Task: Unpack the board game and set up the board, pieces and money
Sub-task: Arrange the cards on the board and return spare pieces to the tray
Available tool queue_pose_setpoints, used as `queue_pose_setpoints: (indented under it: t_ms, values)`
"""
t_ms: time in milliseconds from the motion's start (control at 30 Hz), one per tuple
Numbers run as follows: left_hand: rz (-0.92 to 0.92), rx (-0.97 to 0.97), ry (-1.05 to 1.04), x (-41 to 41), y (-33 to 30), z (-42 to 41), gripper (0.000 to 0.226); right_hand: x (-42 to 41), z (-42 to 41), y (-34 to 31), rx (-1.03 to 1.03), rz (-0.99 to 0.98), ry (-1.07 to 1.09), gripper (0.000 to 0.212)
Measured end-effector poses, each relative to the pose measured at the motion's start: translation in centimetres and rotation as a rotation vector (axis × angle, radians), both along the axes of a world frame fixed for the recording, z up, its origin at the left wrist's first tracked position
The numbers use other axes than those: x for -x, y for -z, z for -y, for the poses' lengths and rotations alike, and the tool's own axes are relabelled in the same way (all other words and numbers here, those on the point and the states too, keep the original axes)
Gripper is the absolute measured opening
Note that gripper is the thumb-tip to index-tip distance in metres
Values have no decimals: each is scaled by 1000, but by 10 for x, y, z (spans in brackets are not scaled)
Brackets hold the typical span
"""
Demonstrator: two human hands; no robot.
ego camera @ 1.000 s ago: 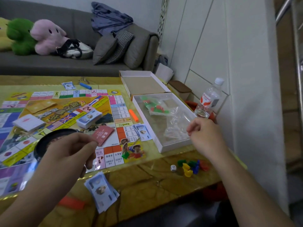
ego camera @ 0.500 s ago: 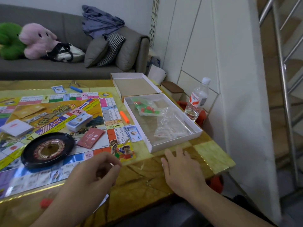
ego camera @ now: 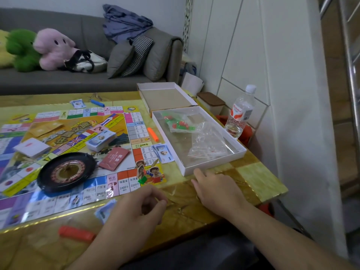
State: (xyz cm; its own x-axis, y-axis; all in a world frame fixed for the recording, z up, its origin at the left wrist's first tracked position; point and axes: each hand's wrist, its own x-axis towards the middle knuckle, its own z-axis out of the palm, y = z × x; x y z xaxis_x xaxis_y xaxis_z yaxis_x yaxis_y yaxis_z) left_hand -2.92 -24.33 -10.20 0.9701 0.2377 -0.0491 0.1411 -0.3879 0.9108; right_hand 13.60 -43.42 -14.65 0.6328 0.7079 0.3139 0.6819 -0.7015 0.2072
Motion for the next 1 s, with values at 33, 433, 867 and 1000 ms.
queue_pose_setpoints:
  t_ms: [33, 433, 867, 1000]
  values:
    - [-4, 5, -2, -2, 1, 1, 16, 0, 0, 0, -3, 4, -13, 17]
    - [-169, 440, -145, -27, 3, 14, 10, -6, -5, -16, -507, -417, 80, 27]
    - [6, 1500, -557, -22, -10, 30, 37, 96, -85, -23, -356, -157, -250, 12]
    - [-40, 1356, -597, -25, 6, 21, 45, 99, -90, -26, -348, -149, -238, 16]
